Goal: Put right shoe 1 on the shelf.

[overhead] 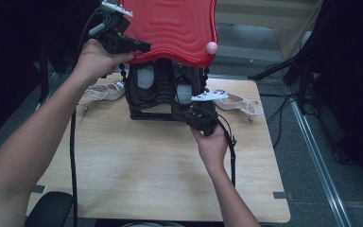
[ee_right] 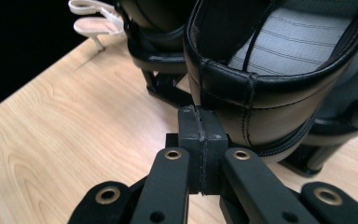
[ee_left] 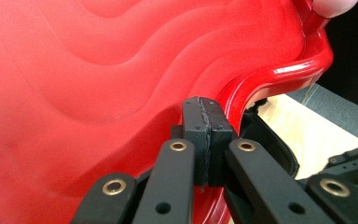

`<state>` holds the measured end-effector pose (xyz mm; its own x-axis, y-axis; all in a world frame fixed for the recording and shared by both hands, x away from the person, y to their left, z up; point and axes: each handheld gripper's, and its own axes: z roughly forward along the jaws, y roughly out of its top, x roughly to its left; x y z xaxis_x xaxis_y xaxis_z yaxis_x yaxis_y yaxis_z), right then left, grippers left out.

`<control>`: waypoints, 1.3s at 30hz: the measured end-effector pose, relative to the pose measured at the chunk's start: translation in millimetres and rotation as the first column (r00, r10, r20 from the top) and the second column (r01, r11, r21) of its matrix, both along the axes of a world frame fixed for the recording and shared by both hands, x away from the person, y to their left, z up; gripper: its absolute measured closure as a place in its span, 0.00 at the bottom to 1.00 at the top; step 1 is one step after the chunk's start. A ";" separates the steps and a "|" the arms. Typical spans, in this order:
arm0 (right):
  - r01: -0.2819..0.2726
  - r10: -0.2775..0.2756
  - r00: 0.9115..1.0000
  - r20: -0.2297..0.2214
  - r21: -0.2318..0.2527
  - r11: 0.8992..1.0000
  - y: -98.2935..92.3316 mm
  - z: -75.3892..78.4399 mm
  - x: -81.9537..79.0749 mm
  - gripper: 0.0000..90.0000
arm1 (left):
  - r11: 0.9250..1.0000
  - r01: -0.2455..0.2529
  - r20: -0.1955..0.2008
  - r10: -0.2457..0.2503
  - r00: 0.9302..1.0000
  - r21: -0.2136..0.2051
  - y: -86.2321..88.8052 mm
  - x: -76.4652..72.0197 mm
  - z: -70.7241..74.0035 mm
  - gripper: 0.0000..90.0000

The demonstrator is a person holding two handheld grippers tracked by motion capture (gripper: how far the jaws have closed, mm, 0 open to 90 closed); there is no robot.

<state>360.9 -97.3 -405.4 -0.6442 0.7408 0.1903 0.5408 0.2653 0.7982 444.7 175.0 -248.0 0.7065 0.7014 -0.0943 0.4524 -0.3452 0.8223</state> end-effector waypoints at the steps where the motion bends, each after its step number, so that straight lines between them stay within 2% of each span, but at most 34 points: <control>1: 0.007 -0.007 1.000 0.004 -0.001 1.000 1.6 0.2 1.9 1.00 | 1.000 0.003 0.002 -0.003 1.000 0.001 0.3 0.3 0.0 1.00; 3: 0.024 -0.024 0.999 0.023 -0.001 1.000 4.5 1.5 5.2 1.00 | 1.000 0.004 0.004 -0.004 1.000 0.002 0.3 0.2 -0.1 1.00; 17: 0.073 -0.073 0.997 -0.004 0.032 0.997 8.6 11.2 35.9 1.00 | 1.000 0.003 0.006 -0.003 1.000 0.004 0.6 -0.2 -0.1 1.00; 21: 0.082 -0.082 0.997 0.008 0.021 0.996 8.8 12.9 40.2 1.00 | 1.000 0.002 0.008 -0.002 1.000 0.006 0.2 -0.2 -0.1 1.00; 24: 0.114 -0.114 0.993 0.009 0.000 0.994 7.9 12.7 45.7 1.00 | 1.000 0.002 0.009 -0.002 1.000 0.005 0.4 -0.3 -0.2 1.00; 26: 0.135 -0.136 0.991 -0.007 -0.029 0.990 8.1 8.7 49.5 1.00 | 1.000 0.001 0.012 -0.001 1.000 0.005 0.5 -0.6 -0.4 1.00; 27: 0.125 -0.125 0.992 -0.021 -0.023 0.992 6.7 5.5 51.2 1.00 | 1.000 -0.002 0.009 0.002 1.000 0.002 0.4 -1.3 -0.5 1.00; 30: 0.121 -0.121 0.993 -0.001 0.011 0.993 0.7 1.9 46.9 1.00 | 1.000 -0.008 0.008 0.008 1.000 0.006 0.3 -1.7 -0.3 1.00; 34: 0.113 -0.113 0.994 0.009 0.026 0.993 -6.9 2.9 40.0 1.00 | 1.000 -0.012 0.005 0.012 1.000 0.003 0.3 -1.8 -0.1 1.00; 35: 0.109 -0.110 0.994 0.011 0.031 0.994 -8.4 3.4 37.4 0.99 | 1.000 -0.017 -0.002 0.017 1.000 0.009 0.1 -2.1 0.7 1.00; 37: 0.095 -0.095 0.995 0.010 0.041 0.995 -11.0 4.2 32.6 0.96 | 0.999 -0.024 0.010 0.024 1.000 0.025 0.3 -4.3 2.6 1.00; 38: 0.084 -0.084 0.996 0.015 0.049 0.995 -12.5 4.3 29.5 0.94 | 0.999 -0.029 0.014 0.029 0.999 0.019 1.2 -6.0 3.9 0.98; 39: 0.077 -0.078 0.997 0.016 0.053 0.996 -13.4 4.1 27.7 0.92 | 1.000 -0.016 0.017 0.016 1.000 -0.007 3.9 -7.1 6.3 0.94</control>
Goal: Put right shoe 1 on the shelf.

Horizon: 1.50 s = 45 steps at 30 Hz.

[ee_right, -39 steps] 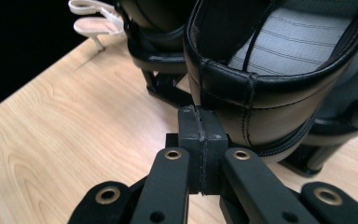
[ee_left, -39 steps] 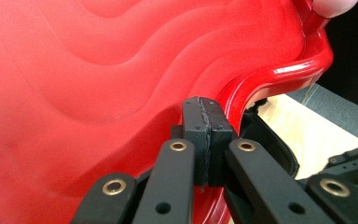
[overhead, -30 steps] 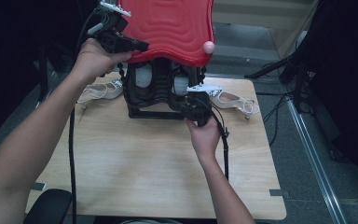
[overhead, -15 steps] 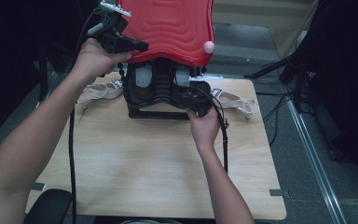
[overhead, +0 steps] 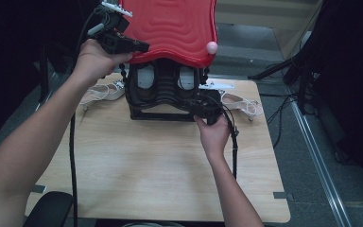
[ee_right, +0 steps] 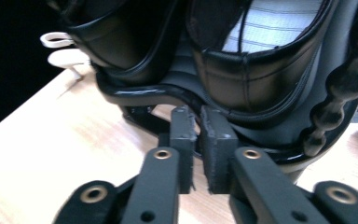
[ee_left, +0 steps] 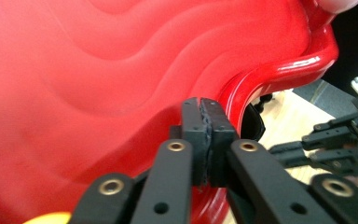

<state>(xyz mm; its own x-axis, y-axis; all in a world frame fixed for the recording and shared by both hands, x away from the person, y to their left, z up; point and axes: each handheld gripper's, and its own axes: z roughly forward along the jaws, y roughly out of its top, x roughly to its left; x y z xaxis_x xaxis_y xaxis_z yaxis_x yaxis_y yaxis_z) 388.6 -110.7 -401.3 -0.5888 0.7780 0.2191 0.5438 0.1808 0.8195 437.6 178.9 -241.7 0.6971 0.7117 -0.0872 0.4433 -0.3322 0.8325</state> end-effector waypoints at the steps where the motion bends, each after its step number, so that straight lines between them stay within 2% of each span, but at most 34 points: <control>1: -0.010 0.010 1.000 -0.005 -0.003 1.000 -1.2 -0.3 -2.0 0.90 | 0.999 0.020 -0.031 -0.021 0.999 -0.032 3.0 -1.6 3.1 0.87; 4: -0.023 0.023 1.000 0.008 -0.001 1.000 -6.0 -2.1 -9.2 0.81 | 0.999 0.039 -0.030 -0.039 0.999 -0.012 5.7 -10.2 6.4 0.79; 6: -0.033 0.033 0.999 0.021 0.004 0.999 -10.3 -4.2 -14.3 0.76 | 0.999 0.048 -0.036 -0.048 0.998 -0.014 9.1 -16.4 5.2 0.72; 9: -0.047 0.047 0.998 0.038 0.009 0.999 -16.1 -7.9 -22.1 0.72 | 0.999 0.043 -0.018 -0.044 0.999 -0.024 12.8 -25.9 1.0 0.65; 11: -0.051 0.050 0.998 0.045 0.013 0.999 -19.1 -9.2 -26.2 0.70 | 0.999 0.033 0.011 -0.033 0.999 -0.043 17.9 -33.5 -1.2 0.64; 13: -0.050 0.051 0.997 0.062 -0.003 0.999 -21.5 -11.2 -32.2 0.68 | 0.997 0.048 -0.013 -0.048 0.999 -0.056 21.8 -38.9 -1.4 0.64; 15: -0.063 0.063 0.996 0.061 0.000 0.998 -23.5 -13.8 -36.5 0.68 | 0.998 0.055 -0.008 -0.056 0.998 -0.040 22.4 -46.6 -3.2 0.63; 17: -0.086 0.086 0.996 0.024 0.020 0.996 -26.0 -17.2 -39.6 0.67 | 0.998 0.063 -0.013 -0.063 0.998 -0.021 22.2 -51.8 -5.3 0.62; 20: -0.089 0.089 0.996 0.031 0.017 0.996 -27.4 -22.8 -47.1 0.67 | 0.997 0.078 -0.007 -0.078 0.997 -0.014 21.3 -61.9 -11.0 0.61; 22: -0.094 0.094 0.995 0.021 0.011 0.995 -27.8 -27.8 -50.6 0.68 | 0.996 0.091 -0.007 -0.091 0.996 -0.019 20.5 -69.5 -17.5 0.61; 24: -0.103 0.103 0.995 0.002 0.029 0.994 -29.3 -33.8 -53.1 0.68 | 0.995 0.097 -0.016 -0.098 0.995 -0.019 19.2 -74.5 -23.7 0.60; 26: -0.115 0.115 0.993 -0.037 0.023 0.993 -30.0 -38.7 -54.4 0.68 | 0.994 0.105 -0.025 -0.105 0.994 -0.009 18.3 -79.1 -30.9 0.60; 29: -0.125 0.127 0.990 -0.053 0.033 0.992 -31.1 -45.9 -57.9 0.71 | 0.995 0.101 -0.037 -0.101 0.994 -0.005 18.2 -83.9 -42.0 0.60; 30: -0.129 0.132 0.989 -0.073 0.037 0.991 -31.3 -48.1 -58.3 0.71 | 0.995 0.101 -0.044 -0.102 0.994 -0.009 18.9 -84.9 -45.8 0.60; 33: -0.130 0.135 0.987 -0.089 0.057 0.990 -34.3 -54.4 -60.7 0.71 | 0.995 0.099 -0.062 -0.100 0.993 -0.022 21.4 -87.9 -59.0 0.60; 35: -0.130 0.138 0.983 -0.120 0.072 0.989 -36.5 -58.9 -61.6 0.71 | 0.996 0.089 -0.066 -0.090 0.994 -0.029 22.7 -90.1 -68.1 0.60; 37: -0.129 0.136 0.985 -0.108 0.069 0.989 -38.6 -62.3 -64.1 0.70 | 0.996 0.084 -0.068 -0.086 0.994 -0.023 22.6 -92.3 -77.8 0.60; 42: -0.105 0.115 0.985 -0.128 0.080 0.991 -43.5 -68.8 -66.7 0.68 | 0.996 0.092 -0.082 -0.093 0.992 -0.016 19.0 -100.0 -105.2 0.60; 45: -0.082 0.087 0.993 -0.076 0.063 0.995 -43.4 -67.9 -71.9 0.71 | 0.995 0.098 -0.113 -0.100 0.988 -0.029 19.1 -101.5 -125.1 0.60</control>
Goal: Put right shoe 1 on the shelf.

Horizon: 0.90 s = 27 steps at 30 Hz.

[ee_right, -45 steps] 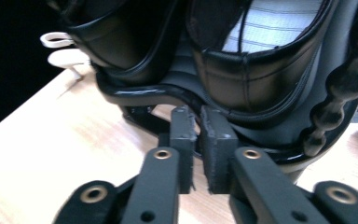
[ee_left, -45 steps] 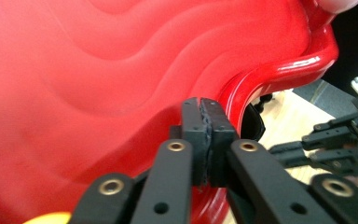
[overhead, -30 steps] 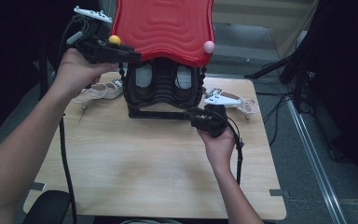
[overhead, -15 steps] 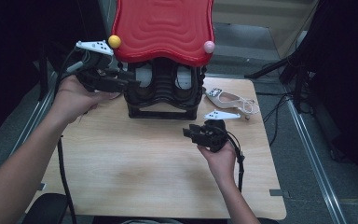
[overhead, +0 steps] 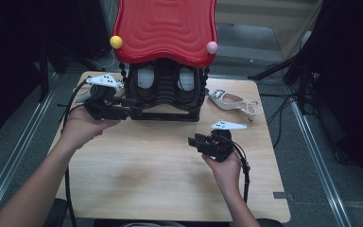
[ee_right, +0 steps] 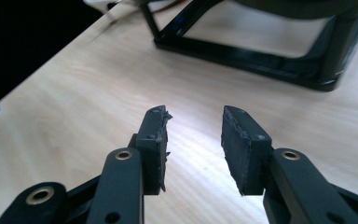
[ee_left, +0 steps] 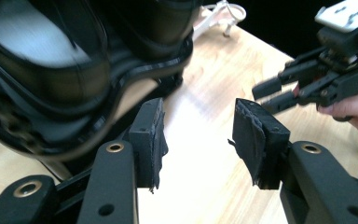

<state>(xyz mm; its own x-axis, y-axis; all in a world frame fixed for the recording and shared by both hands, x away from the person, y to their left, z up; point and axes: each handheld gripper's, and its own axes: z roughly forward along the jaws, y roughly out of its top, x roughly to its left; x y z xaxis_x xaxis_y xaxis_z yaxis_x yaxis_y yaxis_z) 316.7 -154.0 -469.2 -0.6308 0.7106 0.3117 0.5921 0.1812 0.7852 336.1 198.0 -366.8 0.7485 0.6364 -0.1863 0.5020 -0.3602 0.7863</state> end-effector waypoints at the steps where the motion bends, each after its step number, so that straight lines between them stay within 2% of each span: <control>1: 0.004 -0.004 1.000 0.002 0.005 1.000 -0.6 -0.4 -1.5 0.72 | 1.000 -0.004 -0.004 0.004 1.000 0.004 0.1 0.0 -4.8 0.60; 3: -0.004 0.004 1.000 -0.009 0.027 1.000 -1.7 -1.5 -1.2 0.72 | 1.000 -0.002 -0.028 0.002 1.000 0.016 0.7 0.9 -17.9 0.60; 8: -0.018 0.018 1.000 -0.025 0.010 1.000 -4.1 -3.1 -0.2 0.71 | 1.000 -0.014 -0.084 0.013 0.996 -0.017 6.1 2.9 -47.8 0.60; 10: -0.012 0.013 0.999 -0.037 0.012 1.000 -5.0 -4.6 0.1 0.71 | 1.000 -0.018 -0.096 0.017 0.995 -0.006 7.5 3.3 -55.9 0.60; 12: -0.010 0.010 0.999 -0.039 0.015 1.000 -6.3 -6.1 -0.1 0.72 | 1.000 -0.020 -0.091 0.021 0.996 0.021 10.9 3.5 -65.4 0.60; 14: 0.015 -0.015 1.000 -0.014 0.003 1.000 -7.1 -5.9 -2.6 0.74 | 0.999 -0.017 -0.094 0.020 0.995 0.039 14.9 5.4 -69.9 0.60; 16: 0.040 -0.040 0.999 0.018 -0.029 0.999 -6.8 -5.0 -4.6 0.72 | 0.999 -0.026 -0.099 0.029 0.995 0.023 21.3 6.9 -74.1 0.61; 17: 0.037 -0.037 0.999 0.009 -0.027 0.999 -7.1 -5.1 -4.0 0.72 | 0.999 -0.034 -0.104 0.035 0.994 0.007 23.8 7.3 -76.3 0.61; 19: 0.032 -0.032 0.999 -0.007 -0.018 0.999 -8.2 -6.0 -2.3 0.67 | 0.999 -0.046 -0.106 0.047 0.993 0.013 28.4 7.4 -79.1 0.61; 21: 0.019 -0.020 1.000 -0.018 -0.018 1.000 -9.5 -6.5 -1.1 0.68 | 0.999 -0.050 -0.103 0.050 0.993 0.006 32.6 7.0 -81.2 0.61; 23: 0.014 -0.014 1.000 -0.006 -0.036 0.999 -10.2 -6.0 -1.2 0.72 | 0.999 -0.053 -0.099 0.054 0.994 0.012 36.7 6.6 -82.9 0.60; 27: 0.029 -0.028 0.999 0.020 -0.047 0.998 -12.6 -3.5 -2.4 0.70 | 0.998 -0.064 -0.091 0.066 0.994 0.030 42.6 5.9 -85.7 0.59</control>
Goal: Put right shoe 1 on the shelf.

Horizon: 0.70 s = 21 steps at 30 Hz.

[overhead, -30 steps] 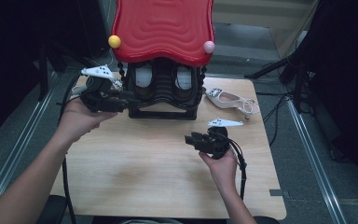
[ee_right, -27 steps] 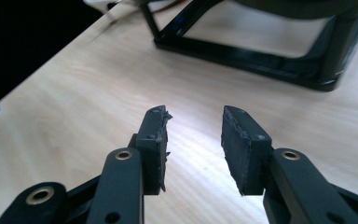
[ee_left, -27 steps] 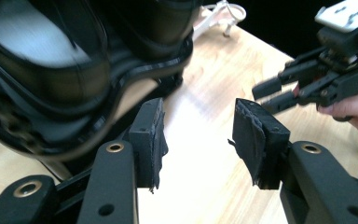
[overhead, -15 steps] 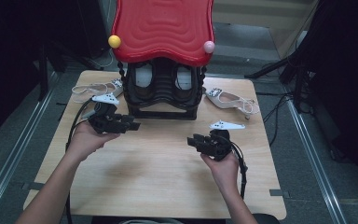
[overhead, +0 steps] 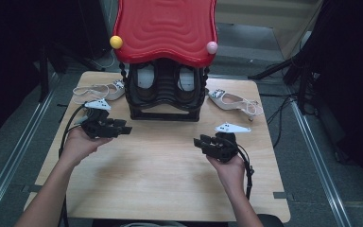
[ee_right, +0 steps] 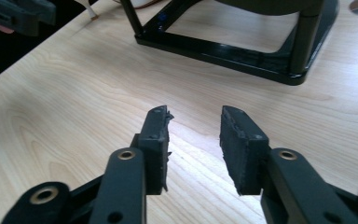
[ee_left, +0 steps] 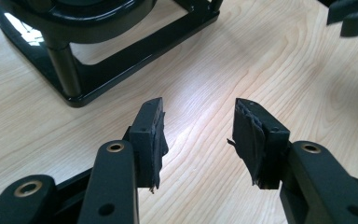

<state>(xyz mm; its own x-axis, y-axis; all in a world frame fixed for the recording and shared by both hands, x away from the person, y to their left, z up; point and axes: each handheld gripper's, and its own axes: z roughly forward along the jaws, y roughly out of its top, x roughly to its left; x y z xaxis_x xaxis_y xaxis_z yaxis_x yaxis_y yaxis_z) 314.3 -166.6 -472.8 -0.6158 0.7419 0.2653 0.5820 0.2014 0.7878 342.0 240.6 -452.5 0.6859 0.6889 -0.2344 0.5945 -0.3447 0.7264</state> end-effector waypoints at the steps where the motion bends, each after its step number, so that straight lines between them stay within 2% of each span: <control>1: -0.004 0.004 1.000 0.004 -0.004 1.000 -0.8 0.1 0.0 0.70 | 1.000 -0.002 -0.003 0.002 1.000 -0.006 1.7 0.2 -1.2 0.58; 4: -0.021 0.022 0.999 0.035 -0.015 1.000 -3.4 -1.1 0.4 0.65 | 1.000 -0.012 -0.005 0.012 1.000 0.006 5.4 0.9 -5.5 0.59; 6: -0.019 0.021 0.998 0.057 -0.041 0.999 -4.5 -3.9 0.7 0.62 | 1.000 -0.019 -0.006 0.019 1.000 0.011 9.0 1.6 -8.7 0.61; 10: -0.027 0.028 0.999 0.027 -0.053 0.998 -7.6 -8.4 3.9 0.63 | 1.000 -0.031 -0.008 0.031 0.999 0.002 20.5 3.9 -12.8 0.67; 15: -0.037 0.039 0.999 0.038 -0.056 0.998 -7.4 -8.8 4.2 0.67 | 0.997 -0.073 -0.007 0.072 0.997 -0.012 33.3 6.6 -17.8 0.80; 18: -0.020 0.022 0.999 0.043 -0.057 0.998 -8.5 -8.3 4.1 0.69 | 0.995 -0.096 0.006 0.096 0.995 0.000 42.2 8.8 -21.1 0.87; 20: -0.004 0.005 1.000 0.025 -0.050 0.999 -10.7 -8.1 5.4 0.68 | 0.995 -0.100 0.008 0.100 0.995 0.002 46.6 10.1 -22.6 0.91; 21: -0.002 0.003 1.000 0.001 -0.026 1.000 -12.5 -8.1 6.8 0.68 | 0.994 -0.106 0.015 0.106 0.994 0.005 48.7 10.5 -23.7 0.92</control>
